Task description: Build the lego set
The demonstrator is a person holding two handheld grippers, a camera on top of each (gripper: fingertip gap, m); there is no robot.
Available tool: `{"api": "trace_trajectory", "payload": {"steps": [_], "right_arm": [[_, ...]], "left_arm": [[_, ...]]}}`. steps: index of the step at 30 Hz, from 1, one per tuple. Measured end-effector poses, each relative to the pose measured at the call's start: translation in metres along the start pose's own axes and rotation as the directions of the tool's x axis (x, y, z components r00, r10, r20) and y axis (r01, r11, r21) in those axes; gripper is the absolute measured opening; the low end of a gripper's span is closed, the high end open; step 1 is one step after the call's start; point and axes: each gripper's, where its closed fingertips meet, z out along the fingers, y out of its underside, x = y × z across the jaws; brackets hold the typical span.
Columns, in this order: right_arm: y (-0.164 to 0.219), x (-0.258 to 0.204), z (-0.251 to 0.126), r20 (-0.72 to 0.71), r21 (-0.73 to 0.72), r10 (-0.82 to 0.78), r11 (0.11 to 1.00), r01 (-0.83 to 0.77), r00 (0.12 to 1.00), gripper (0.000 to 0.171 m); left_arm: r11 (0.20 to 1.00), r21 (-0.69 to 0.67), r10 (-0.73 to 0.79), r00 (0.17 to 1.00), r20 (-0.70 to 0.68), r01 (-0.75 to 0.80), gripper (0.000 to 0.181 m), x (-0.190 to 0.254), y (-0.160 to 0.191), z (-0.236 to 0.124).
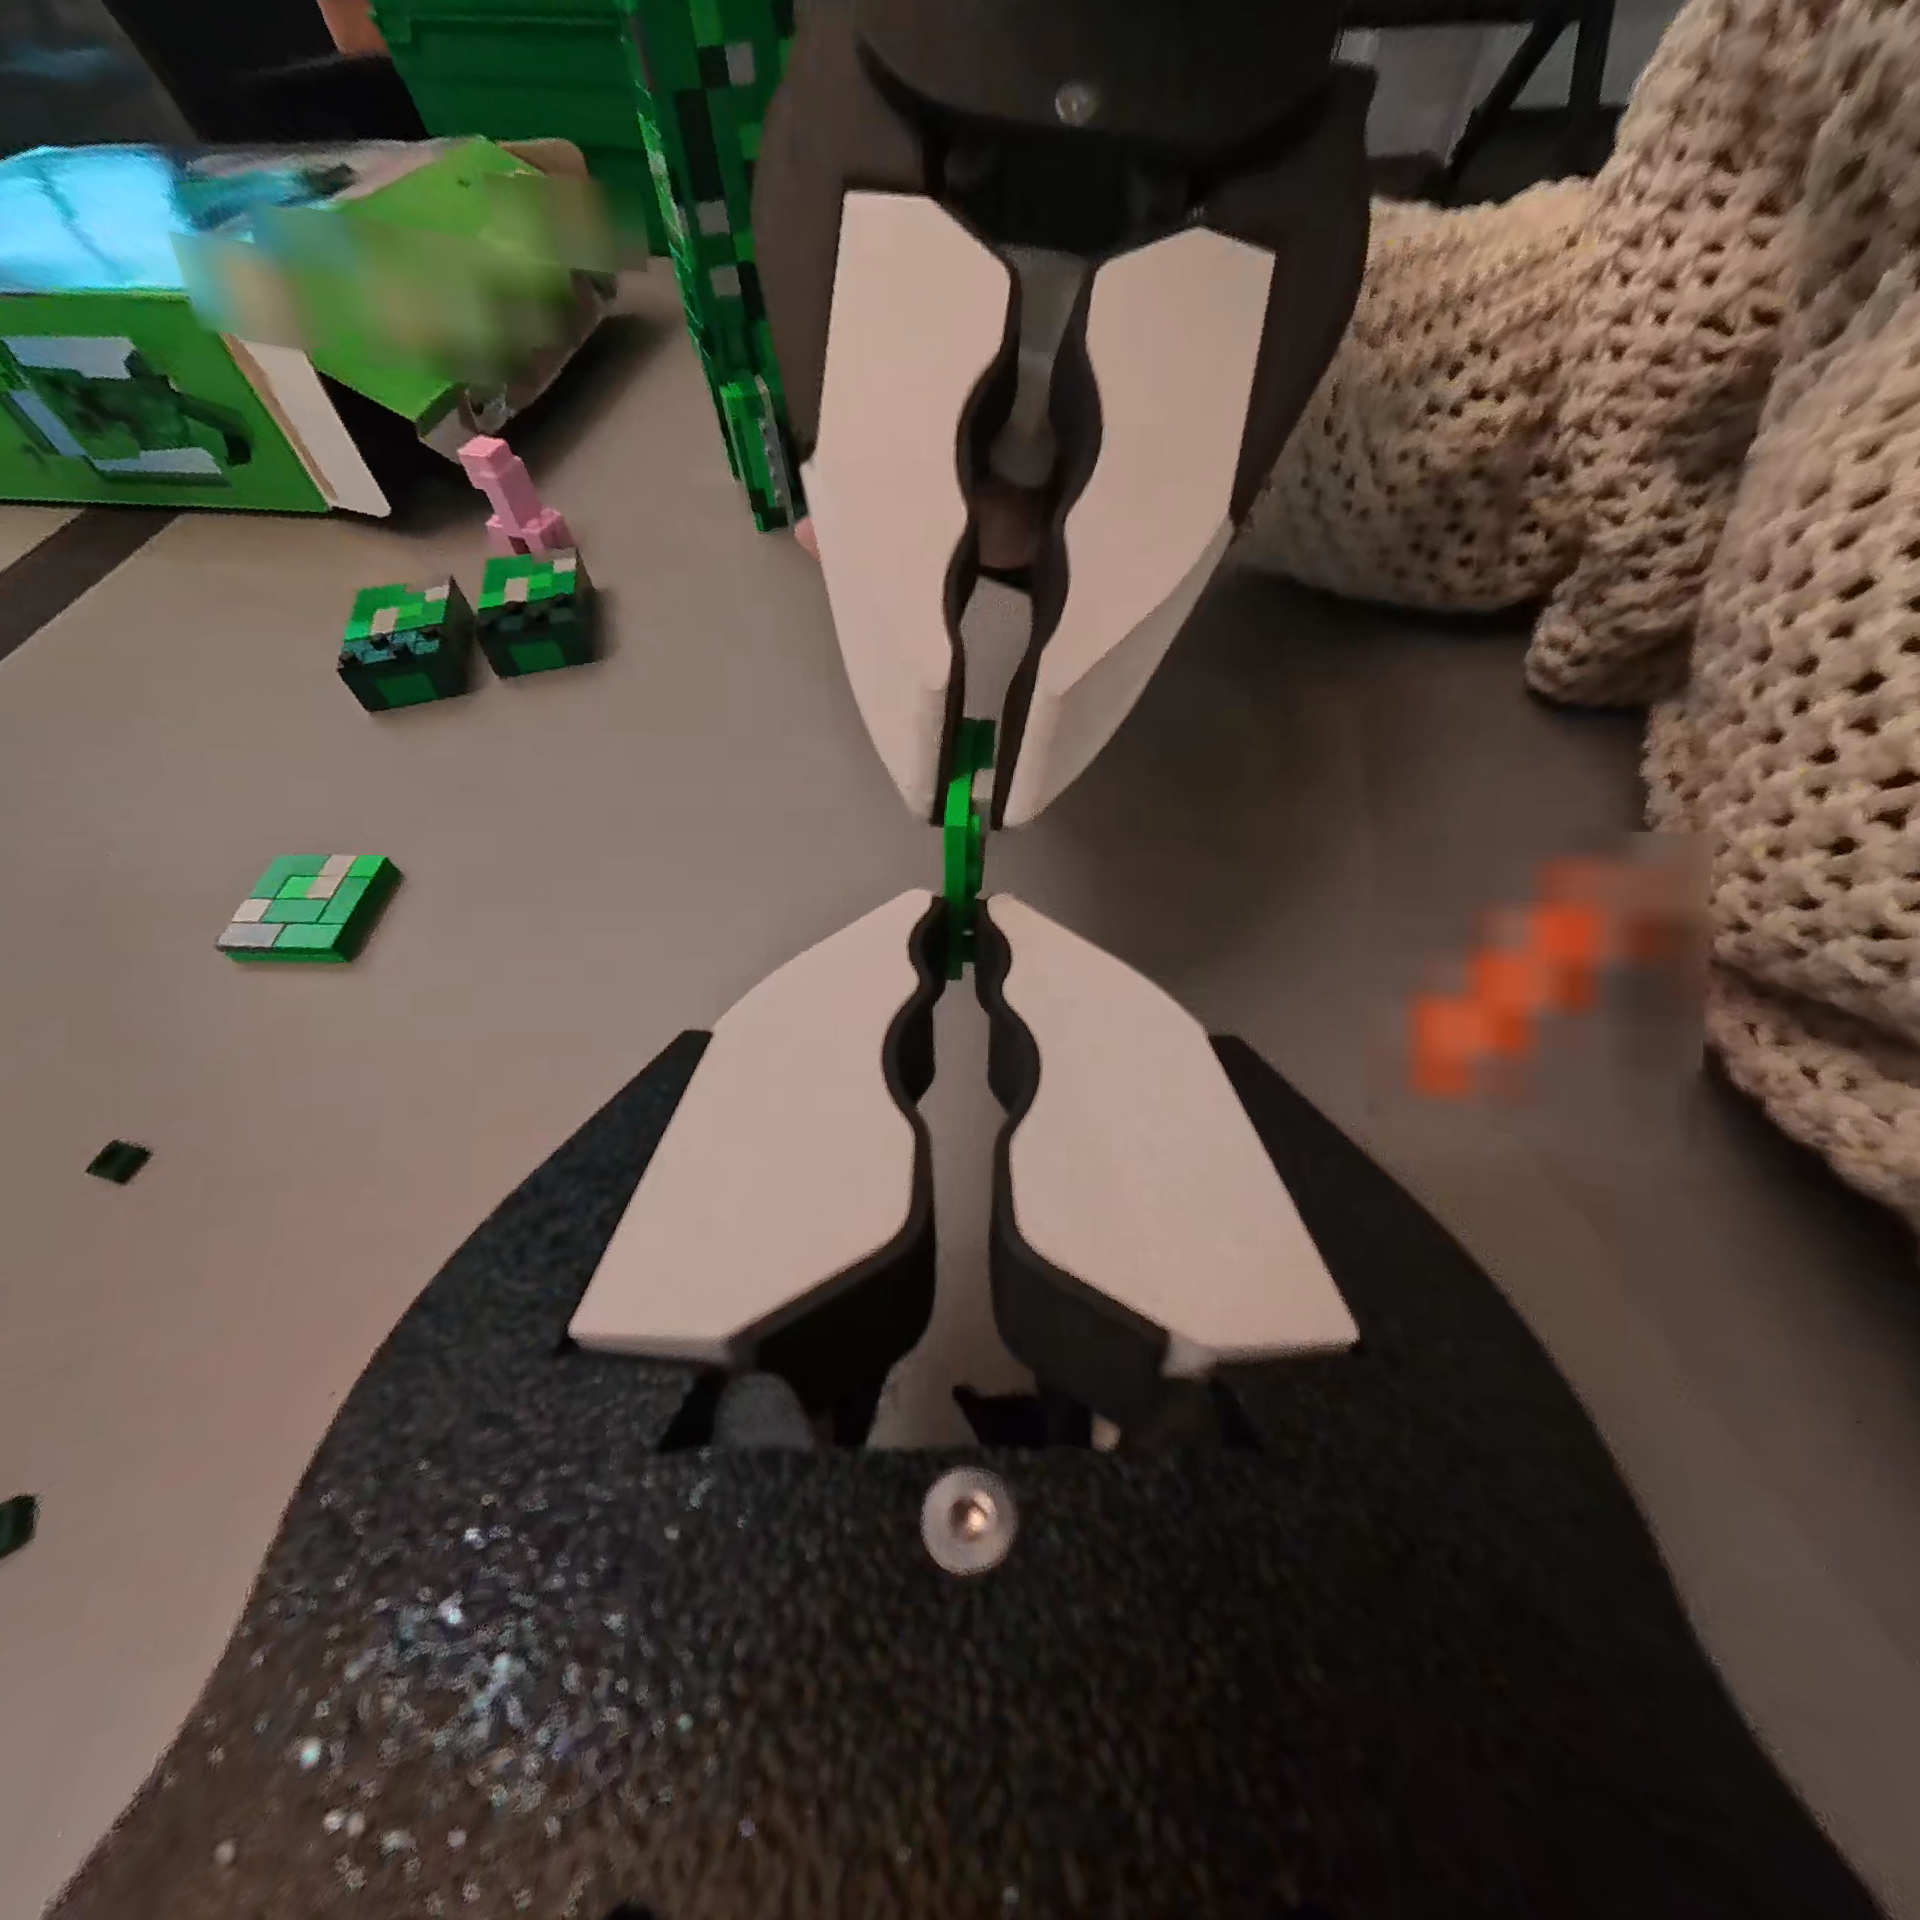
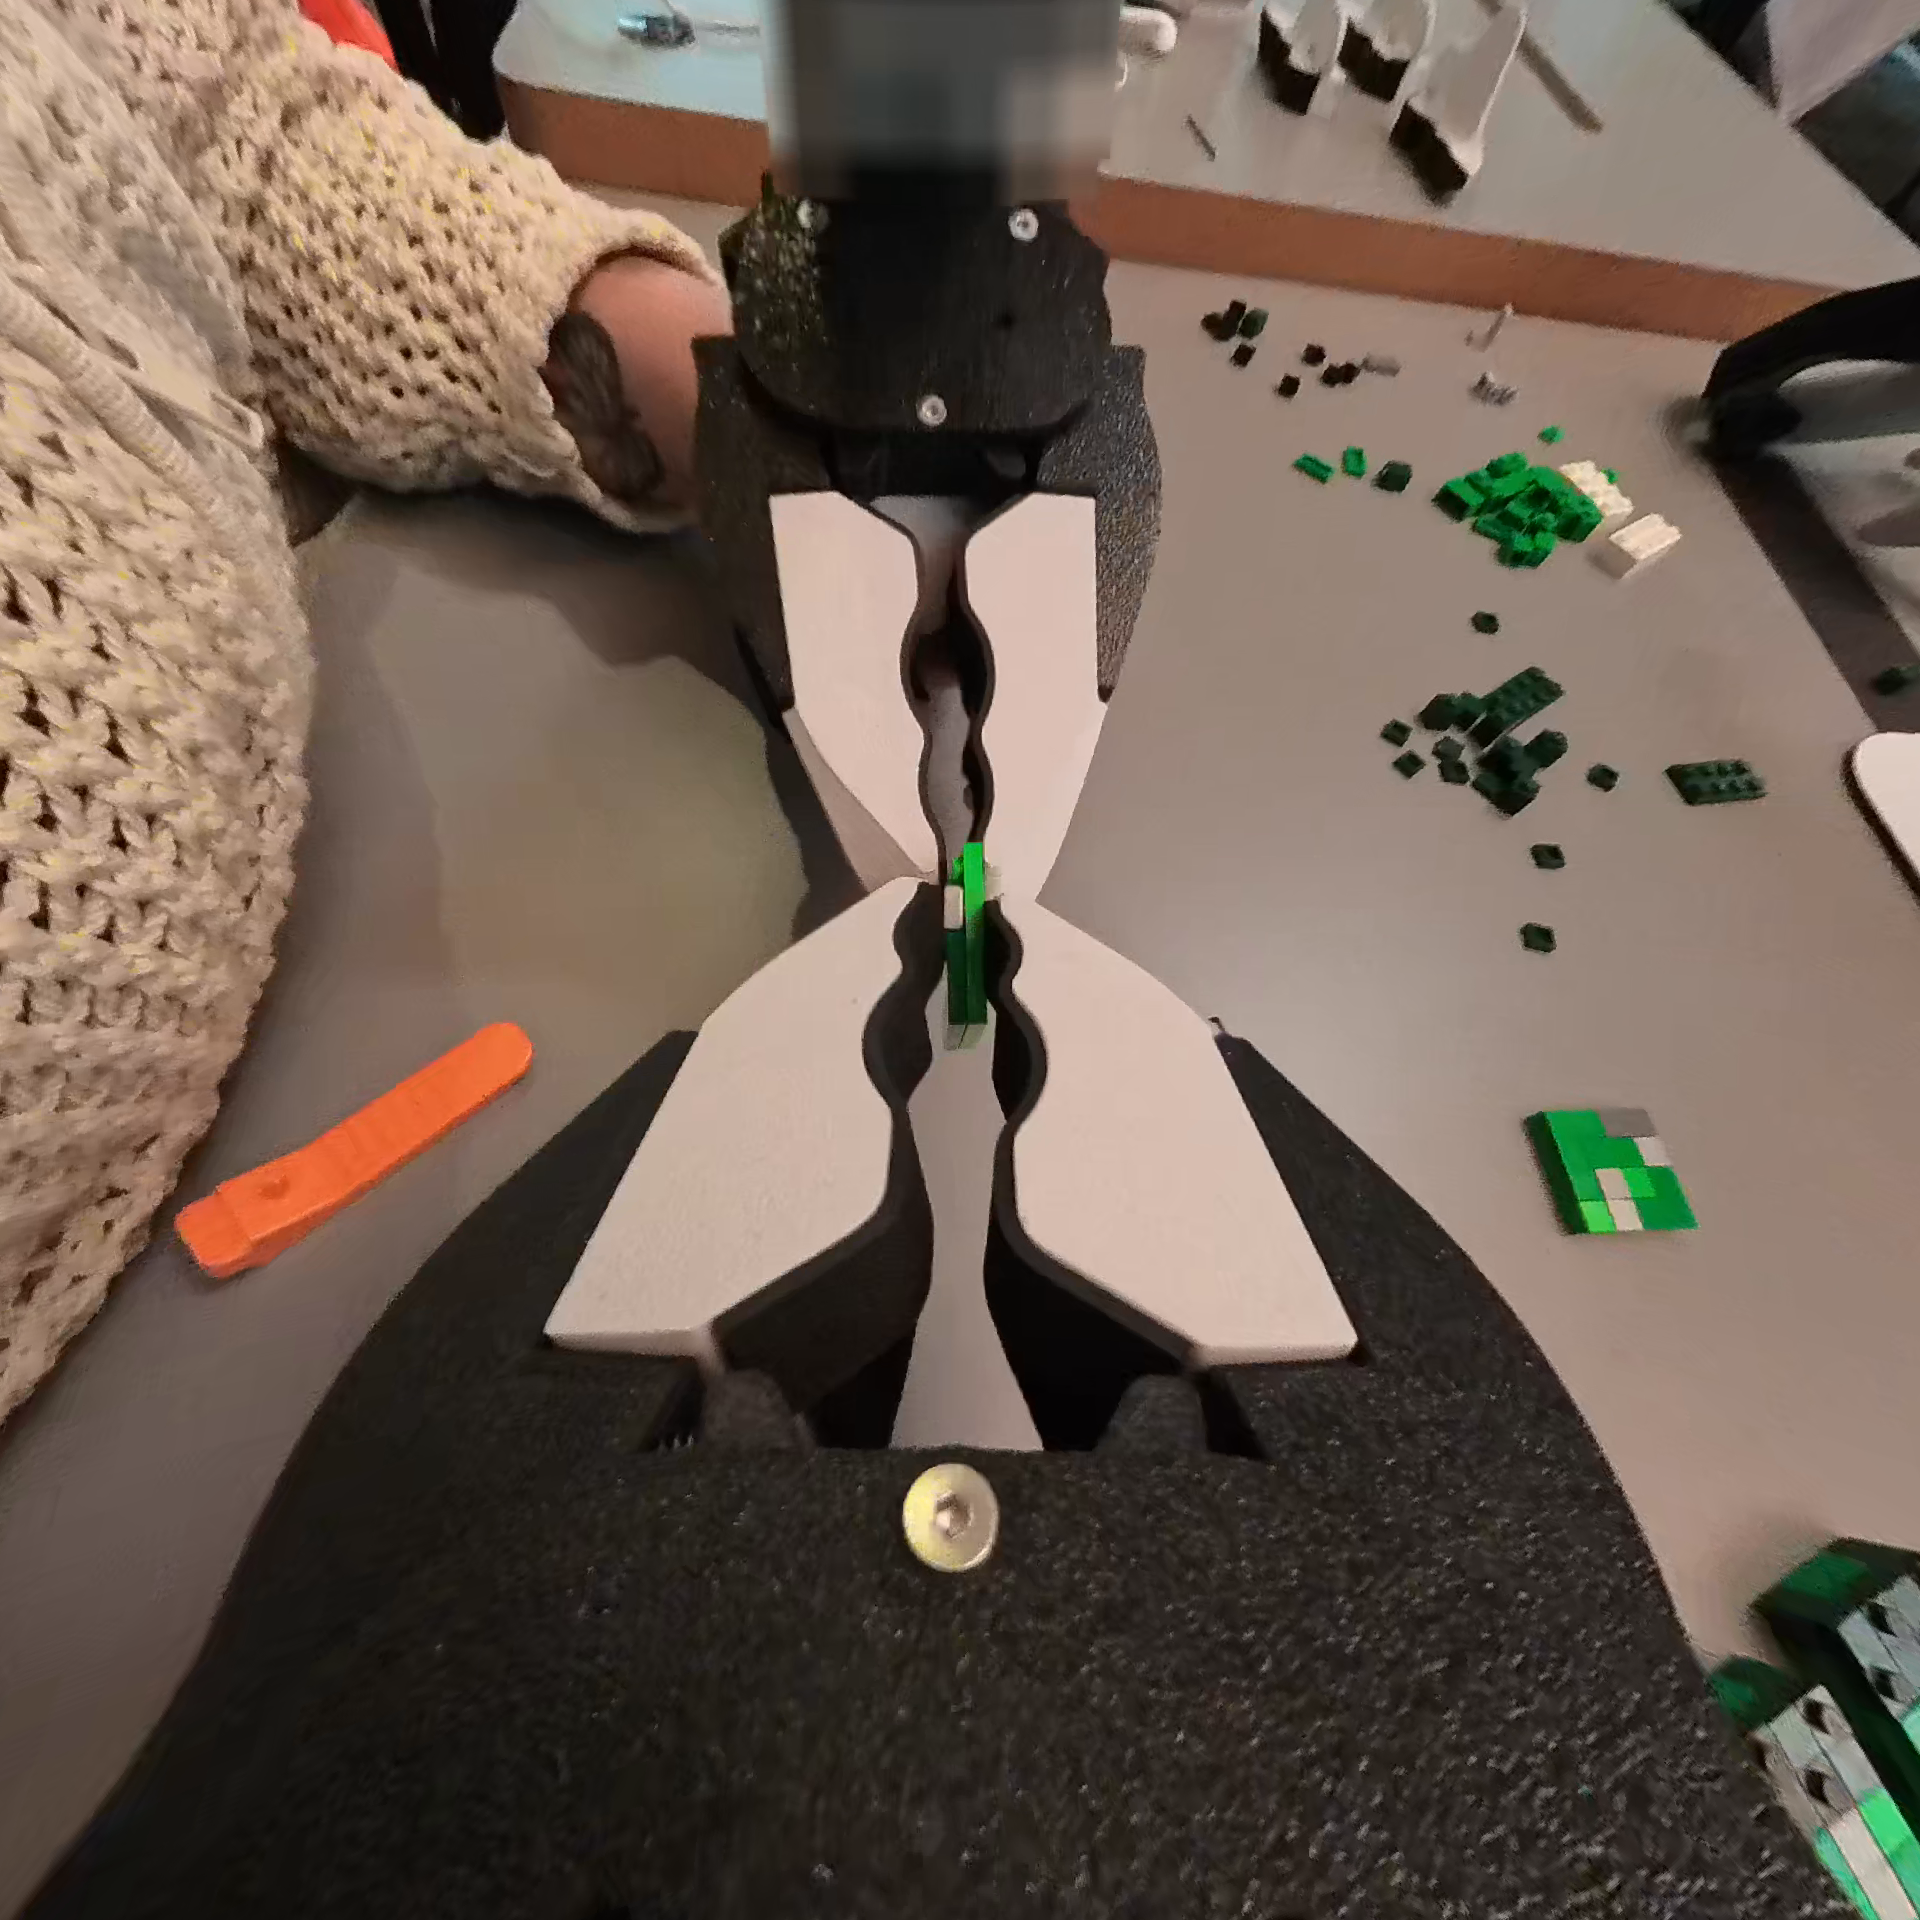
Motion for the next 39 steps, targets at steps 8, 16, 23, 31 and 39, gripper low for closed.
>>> {"api": "trace_trajectory", "payload": {"steps": [8,16,23,31,39], "right_arm": [[0.007,-0.003,0.003,0.026,-0.037,0.034,0.999,-0.033,0.999,0.007],[0.008,-0.002,0.005,0.065,0.008,0.090,0.996,-0.091,0.994,0.006],[0.011,0.006,0.003,0.078,0.075,0.173,0.981,-0.179,0.982,0.025],[0.013,0.007,0.003,0.226,0.128,0.342,0.918,-0.376,0.912,0.016],[0.008,0.017,0.003,0.274,0.173,0.458,0.841,-0.512,0.845,0.006]], "left_arm": [[0.999,-0.031,0.008,1.000,-0.015,-0.009,0.004,0.002,0.006,0.003],[0.999,-0.036,-0.003,1.000,-0.018,0.002,0.004,0.001,0.009,0.003],[0.999,-0.009,-0.050,0.999,0.015,0.050,0.004,-0.008,0.007,0.000],[0.982,0.050,-0.180,0.982,-0.051,0.182,0.004,-0.011,0.001,-0.007],[0.948,0.116,-0.294,0.954,-0.050,0.298,0.007,-0.020,-0.006,-0.011]]}}
